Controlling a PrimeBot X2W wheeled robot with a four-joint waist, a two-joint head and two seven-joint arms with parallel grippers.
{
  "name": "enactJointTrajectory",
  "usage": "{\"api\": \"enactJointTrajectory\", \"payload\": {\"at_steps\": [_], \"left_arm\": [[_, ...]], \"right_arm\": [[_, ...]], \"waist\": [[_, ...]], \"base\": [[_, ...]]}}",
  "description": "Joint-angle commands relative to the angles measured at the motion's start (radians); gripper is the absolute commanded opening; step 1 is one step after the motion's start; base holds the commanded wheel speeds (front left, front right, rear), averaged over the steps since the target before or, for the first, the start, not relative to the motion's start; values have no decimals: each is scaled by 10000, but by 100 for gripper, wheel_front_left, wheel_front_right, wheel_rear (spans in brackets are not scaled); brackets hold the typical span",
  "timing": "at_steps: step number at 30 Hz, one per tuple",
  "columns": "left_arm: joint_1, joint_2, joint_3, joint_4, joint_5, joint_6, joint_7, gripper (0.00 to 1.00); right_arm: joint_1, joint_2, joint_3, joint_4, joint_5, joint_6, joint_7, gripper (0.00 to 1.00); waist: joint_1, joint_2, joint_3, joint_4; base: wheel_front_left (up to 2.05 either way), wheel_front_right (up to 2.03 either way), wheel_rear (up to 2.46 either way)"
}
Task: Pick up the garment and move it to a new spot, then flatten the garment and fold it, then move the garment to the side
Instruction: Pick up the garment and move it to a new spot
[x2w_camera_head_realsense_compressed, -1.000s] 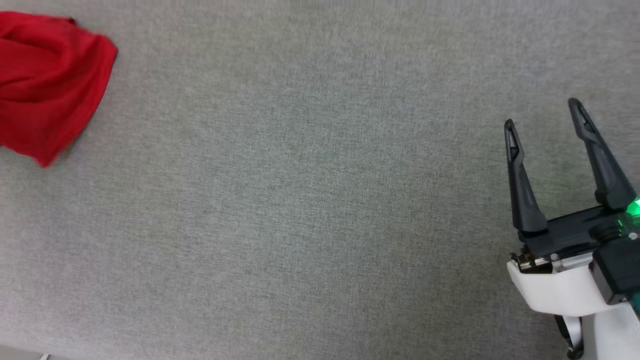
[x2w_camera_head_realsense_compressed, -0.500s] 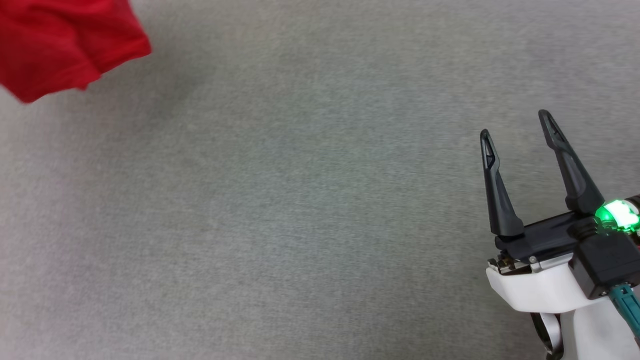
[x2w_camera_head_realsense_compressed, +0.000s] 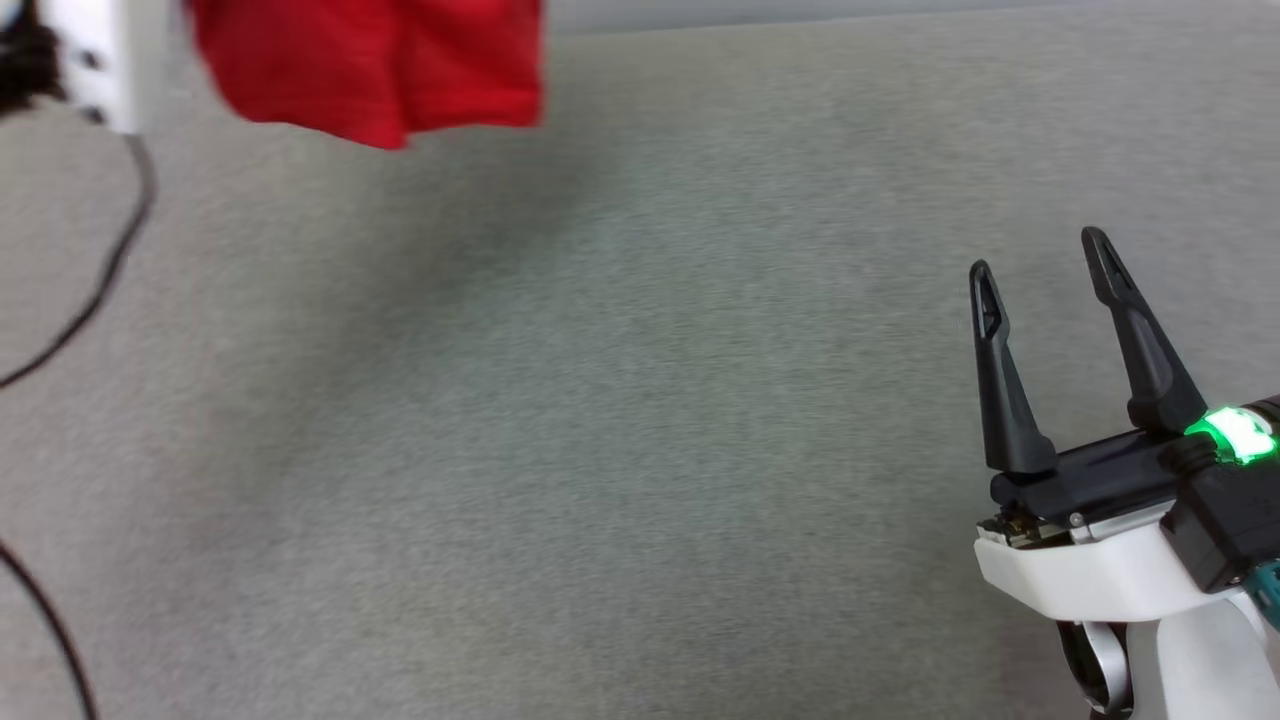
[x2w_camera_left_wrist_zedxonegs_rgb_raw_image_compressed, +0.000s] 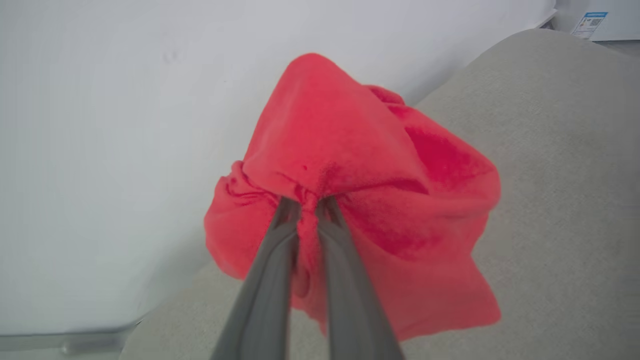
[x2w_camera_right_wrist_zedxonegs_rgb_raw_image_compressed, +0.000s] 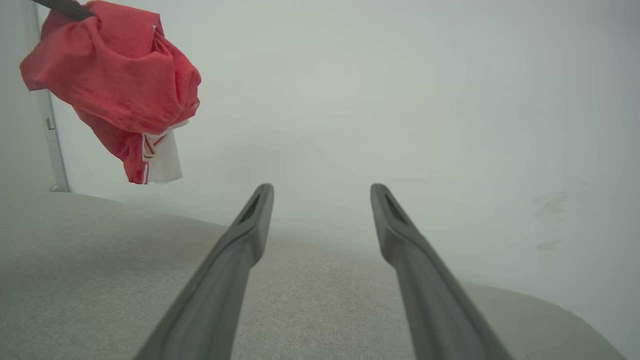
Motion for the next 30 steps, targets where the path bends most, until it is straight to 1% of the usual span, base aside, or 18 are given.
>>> {"api": "enactJointTrajectory", "payload": {"at_steps": [1,4,8,13,16,20,24,30], "left_arm": [[-169,-164,-116,-72,64,4,-72,0],[-212,-642,-552,-224,46,4,-239,0],[113,-1230,-1140,-346,52,4,-556,0],[904,-1790,-1930,-515,171,4,-1050,0],[1645,-2103,-2371,-510,240,4,-1406,0],[2717,-2461,-3031,-297,330,4,-1815,0],[3846,-2682,-3753,29,475,5,-2161,0],[5401,-3031,-4859,381,343,3,-2450,0]], "right_arm": [[105,33,-7,4,35,-6,-17,100],[178,34,-64,35,127,-5,-17,100],[206,34,-99,99,218,-5,-17,100],[269,35,-150,162,286,-5,-17,100],[285,35,-176,225,300,-6,-17,100],[267,35,-162,288,265,-6,-17,100],[246,34,-164,326,198,-6,-17,100],[351,34,-170,474,117,-6,-17,100]], "waist": [[1,0,-185,-454],[1,0,-231,-772],[1,0,-255,-1042],[1,0,-243,-1168],[1,0,-205,-1150],[1,0,-144,-1094],[1,0,-121,-1062],[1,0,-263,-961]], "base": [[0,0,0],[0,0,0],[0,0,0],[0,0,0],[0,0,0],[0,0,0],[0,0,0],[0,0,0]]}}
